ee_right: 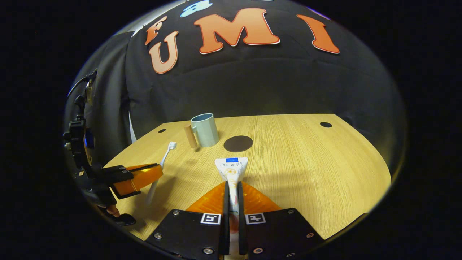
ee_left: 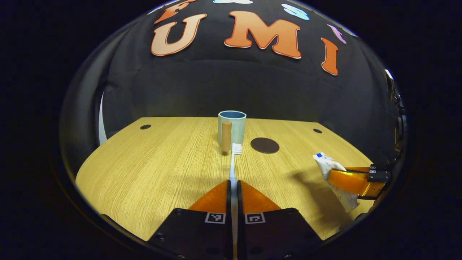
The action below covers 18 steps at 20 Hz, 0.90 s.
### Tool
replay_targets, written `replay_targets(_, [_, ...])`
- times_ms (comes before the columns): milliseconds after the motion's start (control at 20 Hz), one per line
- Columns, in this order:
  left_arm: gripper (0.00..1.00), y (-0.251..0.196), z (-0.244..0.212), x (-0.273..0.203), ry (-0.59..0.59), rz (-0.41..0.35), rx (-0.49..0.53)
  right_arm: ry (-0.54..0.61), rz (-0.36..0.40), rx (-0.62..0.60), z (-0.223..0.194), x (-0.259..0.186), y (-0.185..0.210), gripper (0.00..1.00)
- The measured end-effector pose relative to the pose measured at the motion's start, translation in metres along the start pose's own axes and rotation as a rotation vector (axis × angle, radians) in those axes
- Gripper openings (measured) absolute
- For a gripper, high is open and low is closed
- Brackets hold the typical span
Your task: Put the toothbrush and toothpaste on the desktop into the cup, then pick up the cup and place it on the coaster on the desktop.
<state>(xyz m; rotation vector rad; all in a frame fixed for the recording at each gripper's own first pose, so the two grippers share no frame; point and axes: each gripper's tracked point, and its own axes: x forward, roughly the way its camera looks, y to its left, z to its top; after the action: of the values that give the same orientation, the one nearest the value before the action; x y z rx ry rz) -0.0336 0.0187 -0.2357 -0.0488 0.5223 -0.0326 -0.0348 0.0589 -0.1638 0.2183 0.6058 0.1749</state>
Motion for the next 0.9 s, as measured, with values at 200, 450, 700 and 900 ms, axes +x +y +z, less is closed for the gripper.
replay_targets(200, [0.05, 0.000, 0.015, -0.001, -0.083, -0.026, -0.029, -0.047, 0.008, 0.005, 0.014, -0.005, 0.002, 0.10])
replay_targets(450, [0.05, -0.006, 0.043, -0.010, -0.170, -0.029, 0.003, -0.071, 0.019, 0.026, 0.021, -0.002, 0.005, 0.10])
replay_targets(700, [0.05, -0.011, 0.078, -0.006, -0.263, -0.025, 0.024, -0.121, 0.013, 0.017, 0.047, -0.002, 0.002, 0.10])
replay_targets(900, [0.05, -0.010, 0.108, -0.002, -0.325, -0.025, 0.028, -0.172, 0.000, -0.003, 0.079, -0.004, -0.002, 0.10])
